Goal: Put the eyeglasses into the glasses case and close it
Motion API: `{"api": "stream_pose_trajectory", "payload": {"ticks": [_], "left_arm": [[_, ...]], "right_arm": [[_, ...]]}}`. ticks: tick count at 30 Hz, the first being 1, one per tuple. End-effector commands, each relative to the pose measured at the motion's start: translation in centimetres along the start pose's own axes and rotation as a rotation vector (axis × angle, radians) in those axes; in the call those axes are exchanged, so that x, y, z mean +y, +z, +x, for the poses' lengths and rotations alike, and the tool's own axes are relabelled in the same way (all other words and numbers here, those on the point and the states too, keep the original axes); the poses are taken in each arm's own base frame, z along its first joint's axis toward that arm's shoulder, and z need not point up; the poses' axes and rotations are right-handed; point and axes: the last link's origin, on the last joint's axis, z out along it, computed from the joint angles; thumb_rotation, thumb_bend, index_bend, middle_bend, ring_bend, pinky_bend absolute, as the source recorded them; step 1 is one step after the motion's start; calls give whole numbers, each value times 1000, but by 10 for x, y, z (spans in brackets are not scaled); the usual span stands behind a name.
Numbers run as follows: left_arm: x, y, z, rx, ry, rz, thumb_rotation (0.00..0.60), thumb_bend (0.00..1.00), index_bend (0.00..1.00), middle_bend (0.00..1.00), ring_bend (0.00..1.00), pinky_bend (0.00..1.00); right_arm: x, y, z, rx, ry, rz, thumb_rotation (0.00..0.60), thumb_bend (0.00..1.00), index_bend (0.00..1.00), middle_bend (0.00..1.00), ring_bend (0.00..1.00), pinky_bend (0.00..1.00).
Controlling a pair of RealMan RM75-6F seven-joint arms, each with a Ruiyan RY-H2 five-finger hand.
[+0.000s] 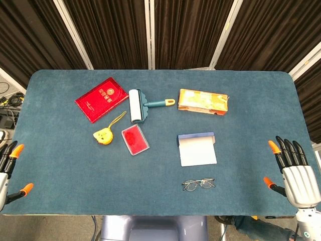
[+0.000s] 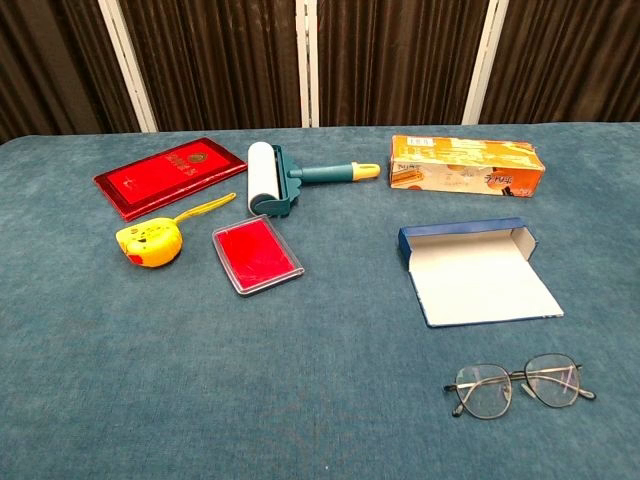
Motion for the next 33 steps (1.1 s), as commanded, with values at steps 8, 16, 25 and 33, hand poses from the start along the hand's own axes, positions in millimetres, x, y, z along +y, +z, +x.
{"api": "stream_pose_trajectory", "payload": {"ticks": [8, 16, 25, 33], "left_arm": [[-4, 1, 1, 5, 0, 22, 600, 0, 0, 0, 0, 0], [-7, 12, -6, -15, 23, 48, 600, 0, 0, 0, 0, 0], [-10, 25, -21, -57, 57, 79, 600, 0, 0, 0, 0, 0], [-10, 29, -27, -74, 67, 89, 600, 0, 0, 0, 0, 0]], "right_arm": [[-7, 5, -14, -79, 20, 33, 600, 0, 0, 0, 0, 0], [-48, 49, -57, -356, 98, 288, 600, 0, 112, 0, 0, 0], [-83, 71, -94, -472, 29, 421, 600, 0, 353, 0, 0, 0], [-99, 74, -122, -530, -15, 432, 600, 105, 413, 0, 0, 0]]}}
